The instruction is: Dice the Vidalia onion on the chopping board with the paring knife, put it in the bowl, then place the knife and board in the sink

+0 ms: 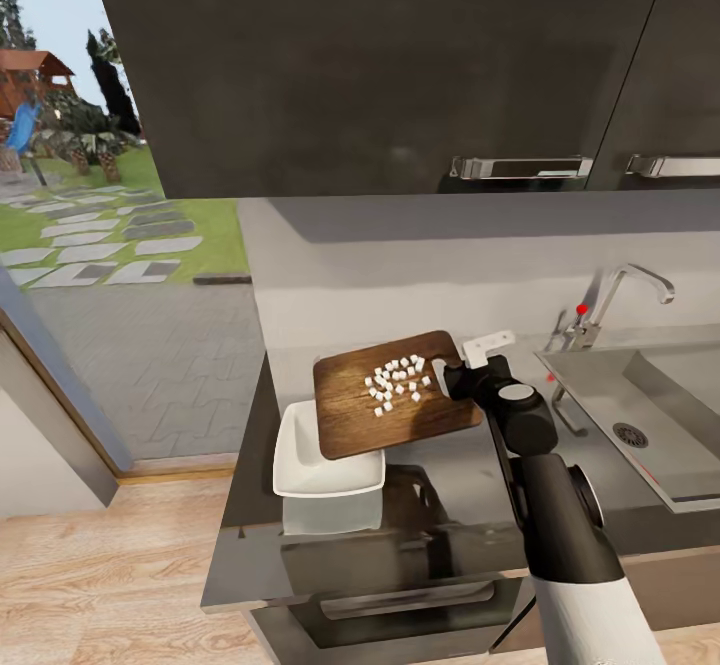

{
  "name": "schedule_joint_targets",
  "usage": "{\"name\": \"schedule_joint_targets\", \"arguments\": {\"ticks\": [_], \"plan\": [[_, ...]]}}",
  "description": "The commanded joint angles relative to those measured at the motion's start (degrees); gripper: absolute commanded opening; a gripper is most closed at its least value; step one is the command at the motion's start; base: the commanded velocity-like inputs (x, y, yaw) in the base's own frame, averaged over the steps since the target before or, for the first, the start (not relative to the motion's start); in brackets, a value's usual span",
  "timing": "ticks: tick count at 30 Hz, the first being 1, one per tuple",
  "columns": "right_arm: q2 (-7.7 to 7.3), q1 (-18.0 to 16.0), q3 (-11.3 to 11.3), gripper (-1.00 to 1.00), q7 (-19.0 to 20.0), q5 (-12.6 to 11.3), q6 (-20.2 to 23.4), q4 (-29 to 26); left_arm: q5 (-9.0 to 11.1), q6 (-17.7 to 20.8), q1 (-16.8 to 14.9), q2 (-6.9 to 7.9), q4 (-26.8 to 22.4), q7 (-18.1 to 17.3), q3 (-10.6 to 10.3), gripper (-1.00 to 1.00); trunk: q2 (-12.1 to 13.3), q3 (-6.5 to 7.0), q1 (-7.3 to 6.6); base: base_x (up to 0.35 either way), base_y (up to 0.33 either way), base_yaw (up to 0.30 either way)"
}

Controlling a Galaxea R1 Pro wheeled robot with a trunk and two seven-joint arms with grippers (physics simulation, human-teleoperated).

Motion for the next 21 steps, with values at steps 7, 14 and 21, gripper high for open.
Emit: {"name": "schedule_joint_targets", "arguments": {"ticks": [7,14,21], "plan": [[0.02,-2.1,0.5,-1.0,0.44,3.42,0.32,-0.07,0.57,-0.41,-0.11,-0.04,0.24,0.07,-0.51,1.0,-0.1,-0.11,0.03,0.0,0.0,0.0],[1.0,-2.61,1.76,-1.0,0.49,7.33,0.33,-0.06,0.57,-0.41,-0.11,-0.04,0.24,0.07,-0.51,1.0,-0.1,-0.11,0.03,0.0,0.0,0.0],[2.7,-2.65,1.93,-1.0,0.55,10.9,0.33,-0.06,0.55,-0.41,-0.11,-0.04,0.24,0.07,-0.53,1.0,-0.1,-0.11,0.03,0.0,0.0,0.0]]}}
